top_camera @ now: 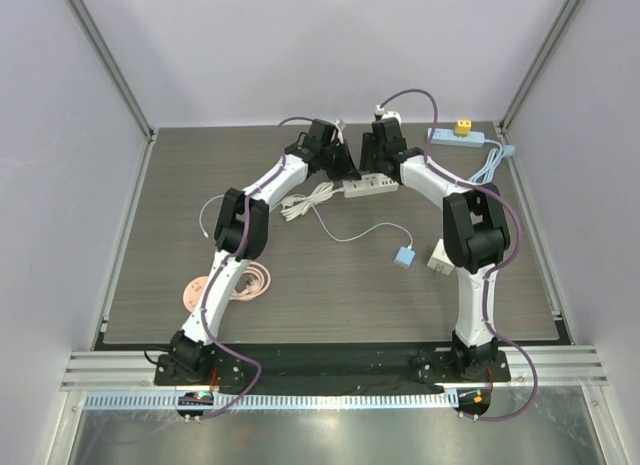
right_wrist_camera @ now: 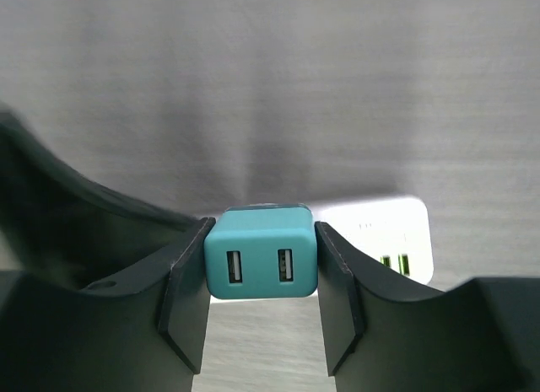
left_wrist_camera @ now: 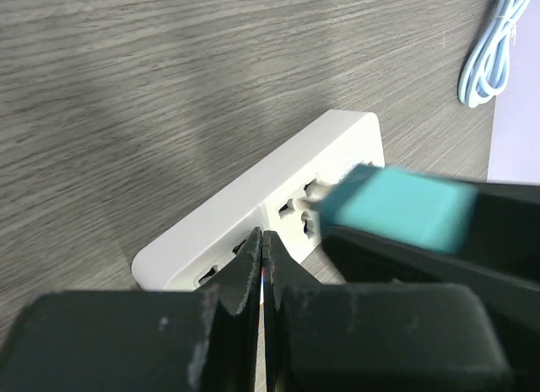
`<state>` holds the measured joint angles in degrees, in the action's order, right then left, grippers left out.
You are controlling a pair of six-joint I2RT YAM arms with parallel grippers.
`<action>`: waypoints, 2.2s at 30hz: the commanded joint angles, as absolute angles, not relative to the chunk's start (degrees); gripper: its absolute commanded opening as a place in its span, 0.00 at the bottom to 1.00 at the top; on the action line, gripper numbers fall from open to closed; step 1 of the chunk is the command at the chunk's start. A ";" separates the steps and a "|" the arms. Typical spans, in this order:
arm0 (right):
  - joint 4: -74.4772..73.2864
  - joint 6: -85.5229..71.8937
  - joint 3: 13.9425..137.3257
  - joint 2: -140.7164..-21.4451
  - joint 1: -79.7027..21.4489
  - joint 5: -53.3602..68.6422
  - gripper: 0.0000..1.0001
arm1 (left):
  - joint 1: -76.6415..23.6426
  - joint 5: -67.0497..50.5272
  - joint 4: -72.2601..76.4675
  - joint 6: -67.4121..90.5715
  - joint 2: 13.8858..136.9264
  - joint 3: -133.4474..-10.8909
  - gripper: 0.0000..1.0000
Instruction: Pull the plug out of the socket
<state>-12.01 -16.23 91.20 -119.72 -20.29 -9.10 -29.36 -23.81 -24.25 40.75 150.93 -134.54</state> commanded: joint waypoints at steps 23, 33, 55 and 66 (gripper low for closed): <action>-31.79 -21.97 73.93 -87.37 -14.33 6.14 0.01 | -28.74 -23.29 -7.48 32.79 133.96 -112.44 0.00; -35.42 -25.05 59.16 -87.18 -14.41 24.51 0.04 | -27.95 -23.73 2.81 29.27 119.20 -93.10 0.00; -26.10 -26.72 57.92 -98.87 -16.00 24.52 0.54 | -25.05 -24.26 4.48 31.03 120.67 -93.51 0.00; -26.10 -25.05 61.61 -96.95 -16.08 21.27 0.84 | -24.87 -24.26 4.04 30.59 121.03 -94.04 0.00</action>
